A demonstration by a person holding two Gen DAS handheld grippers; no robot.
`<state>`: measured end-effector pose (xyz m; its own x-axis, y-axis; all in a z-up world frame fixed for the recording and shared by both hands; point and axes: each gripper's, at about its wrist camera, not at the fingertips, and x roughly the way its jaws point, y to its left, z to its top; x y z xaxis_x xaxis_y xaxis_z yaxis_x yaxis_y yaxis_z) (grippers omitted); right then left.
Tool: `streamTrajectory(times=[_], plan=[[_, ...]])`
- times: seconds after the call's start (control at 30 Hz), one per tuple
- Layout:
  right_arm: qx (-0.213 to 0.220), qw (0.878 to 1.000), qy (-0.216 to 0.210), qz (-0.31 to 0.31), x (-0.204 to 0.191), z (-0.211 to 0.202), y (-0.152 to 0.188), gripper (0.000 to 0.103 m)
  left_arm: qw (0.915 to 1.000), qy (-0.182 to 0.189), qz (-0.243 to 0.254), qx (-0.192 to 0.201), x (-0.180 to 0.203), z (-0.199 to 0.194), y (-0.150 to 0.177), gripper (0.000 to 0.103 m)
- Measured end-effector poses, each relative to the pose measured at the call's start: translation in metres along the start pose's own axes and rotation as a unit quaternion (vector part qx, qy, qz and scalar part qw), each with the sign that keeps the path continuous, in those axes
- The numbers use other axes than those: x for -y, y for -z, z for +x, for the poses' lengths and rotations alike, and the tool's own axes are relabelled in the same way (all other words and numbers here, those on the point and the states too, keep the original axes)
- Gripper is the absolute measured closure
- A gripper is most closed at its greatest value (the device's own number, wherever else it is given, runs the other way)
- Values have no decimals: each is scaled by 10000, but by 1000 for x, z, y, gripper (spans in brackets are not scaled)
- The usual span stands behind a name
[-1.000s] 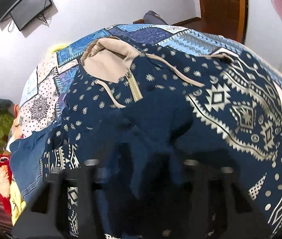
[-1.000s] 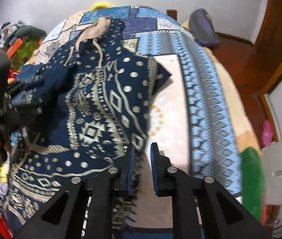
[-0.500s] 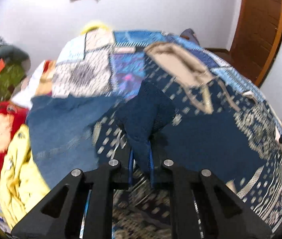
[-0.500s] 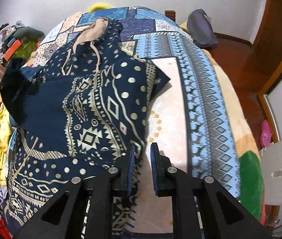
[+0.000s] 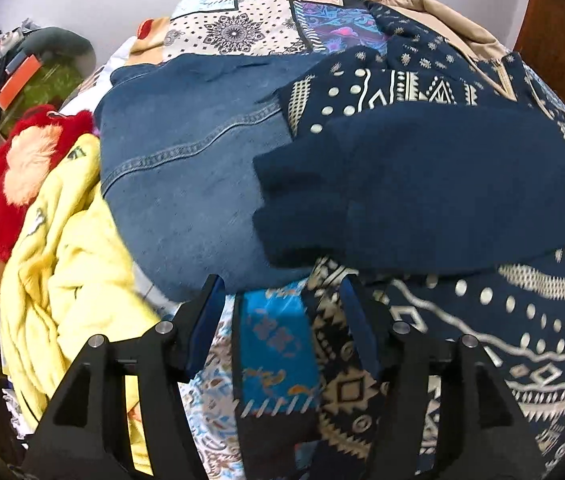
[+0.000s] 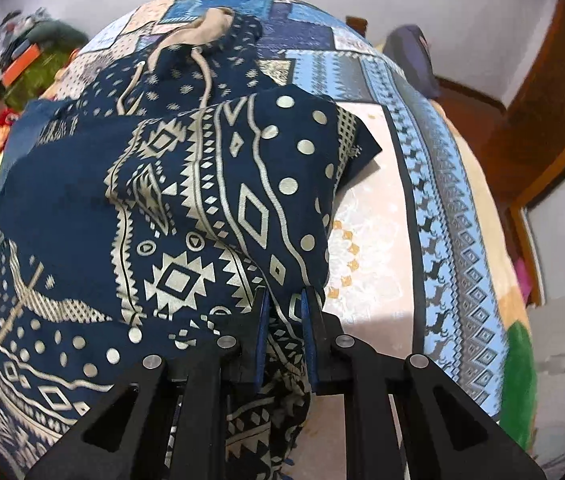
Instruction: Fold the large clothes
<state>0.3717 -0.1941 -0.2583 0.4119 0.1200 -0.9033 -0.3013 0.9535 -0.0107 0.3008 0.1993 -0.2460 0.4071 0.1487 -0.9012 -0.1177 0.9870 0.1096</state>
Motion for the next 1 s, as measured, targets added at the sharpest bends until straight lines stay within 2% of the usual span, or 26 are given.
streamTrajectory(times=[0.07, 0.1, 0.13, 0.17, 0.2, 0.23, 0.3, 0.37, 0.53, 0.73, 0.87, 1.0], plan=[[23, 9996, 193, -193, -3, -1, 3, 91, 10000, 16, -1, 26, -1, -4, 3, 44], [31, 9992, 350, -203, -2, -1, 4, 81, 10000, 23, -2, 62, -2, -9, 4, 43], [29, 9976, 680, -156, 0, 0, 6, 65, 9999, 23, 5, 122, -2, -14, 4, 42], [93, 9937, 1114, -111, 2, -2, 8, 18, 9999, 9, 15, 159, -1, -18, 4, 38], [226, 9848, 1719, -77, 8, -3, 11, 1, 9997, -27, 33, 228, 0, -23, 5, 36], [248, 9846, 1729, -62, 12, -3, 12, 0, 9995, -34, 57, 307, 2, -30, 5, 35], [61, 9914, 1269, 315, 28, -5, 13, 0, 9991, -23, 94, 401, 5, -38, 1, 31], [-18, 9935, 1010, 531, 37, -10, 11, 0, 9986, -24, 97, 516, 9, -48, -5, 27], [409, 9952, 681, 570, 38, -46, -7, 1, 9949, 15, 268, 974, 30, -79, -31, 19], [981, 9939, 319, 390, 24, -84, -55, 0, 9859, 184, 583, 1558, 61, -109, -78, 14], [1328, 9901, 219, 392, 12, -94, -94, 0, 9777, 308, 693, 1959, 81, -124, -112, 8], [1469, 9881, -30, 450, 4, -94, -134, 0, 9743, 362, 753, 2093, 98, -120, -142, 7]])
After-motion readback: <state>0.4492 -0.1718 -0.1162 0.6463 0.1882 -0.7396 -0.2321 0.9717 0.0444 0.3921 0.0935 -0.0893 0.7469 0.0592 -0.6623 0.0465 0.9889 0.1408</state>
